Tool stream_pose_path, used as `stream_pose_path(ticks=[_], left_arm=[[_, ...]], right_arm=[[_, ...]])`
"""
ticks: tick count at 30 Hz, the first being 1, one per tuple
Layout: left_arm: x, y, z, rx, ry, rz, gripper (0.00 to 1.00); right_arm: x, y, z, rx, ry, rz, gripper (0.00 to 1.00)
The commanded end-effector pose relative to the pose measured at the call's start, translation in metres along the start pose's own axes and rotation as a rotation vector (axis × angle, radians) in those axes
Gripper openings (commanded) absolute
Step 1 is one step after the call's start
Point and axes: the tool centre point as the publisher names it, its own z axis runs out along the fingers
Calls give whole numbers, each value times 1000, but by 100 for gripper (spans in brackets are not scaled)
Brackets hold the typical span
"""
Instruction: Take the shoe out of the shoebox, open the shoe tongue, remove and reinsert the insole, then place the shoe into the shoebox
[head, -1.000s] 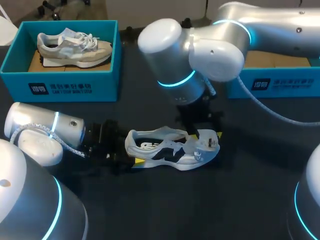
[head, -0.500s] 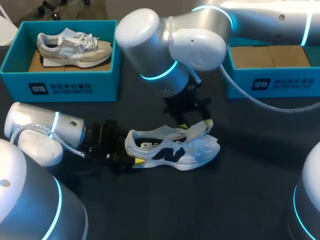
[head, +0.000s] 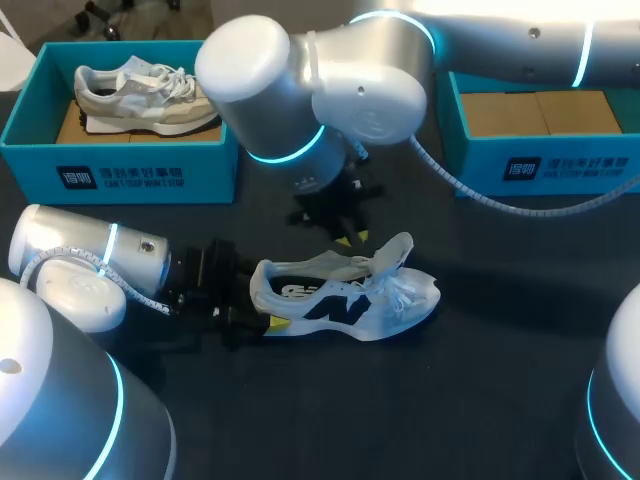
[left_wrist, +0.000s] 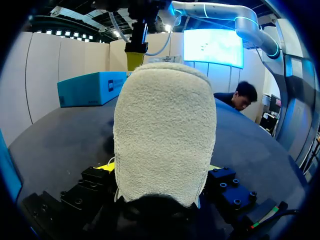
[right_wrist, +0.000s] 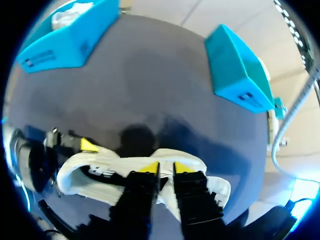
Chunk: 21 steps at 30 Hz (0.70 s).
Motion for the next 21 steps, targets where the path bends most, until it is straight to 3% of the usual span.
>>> stream_pose_path(ticks=[1,11,14,18,21], left_arm=[[-4,5,1,-3,-1,0,0],[-4,5,1,-3,-1,0,0],[-4,5,1,-3,-1,0,0],[-4,5,1,-3,-1,0,0],[-4,5,1,-3,-1,0,0]], right_arm=[[-5,-4,-4,-56,102,-117,0],[21,3,-19,-127,230,-494,0],[28,5,-19,-89,230,-553,0],[33,5,-20,-104,247,-623,0],[42,3,-22,-147,297,-791,0]])
